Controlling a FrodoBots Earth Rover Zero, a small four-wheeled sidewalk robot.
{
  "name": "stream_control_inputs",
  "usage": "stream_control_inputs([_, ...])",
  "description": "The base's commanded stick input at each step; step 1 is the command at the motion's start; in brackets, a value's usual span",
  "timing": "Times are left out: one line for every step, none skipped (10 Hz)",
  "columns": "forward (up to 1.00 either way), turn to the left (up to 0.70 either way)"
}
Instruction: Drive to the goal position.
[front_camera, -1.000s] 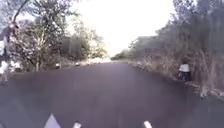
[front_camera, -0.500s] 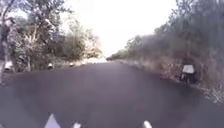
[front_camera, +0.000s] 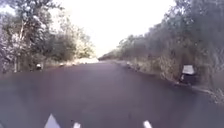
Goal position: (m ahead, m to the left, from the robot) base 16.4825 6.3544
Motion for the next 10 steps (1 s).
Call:
stream_control_inputs([0.85, 0.0])
stream_control_inputs([0.85, 0.0])
stream_control_inputs([0.85, 0.0])
stream_control_inputs([0.85, 0.0])
stream_control_inputs([0.85, 0.0])
stream_control_inputs([0.85, -0.31])
stream_control_inputs([0.85, -0.18])
stream_control_inputs([0.85, -0.05])
stream_control_inputs([0.85, 0.0])
stream_control_inputs([0.85, 0.0])
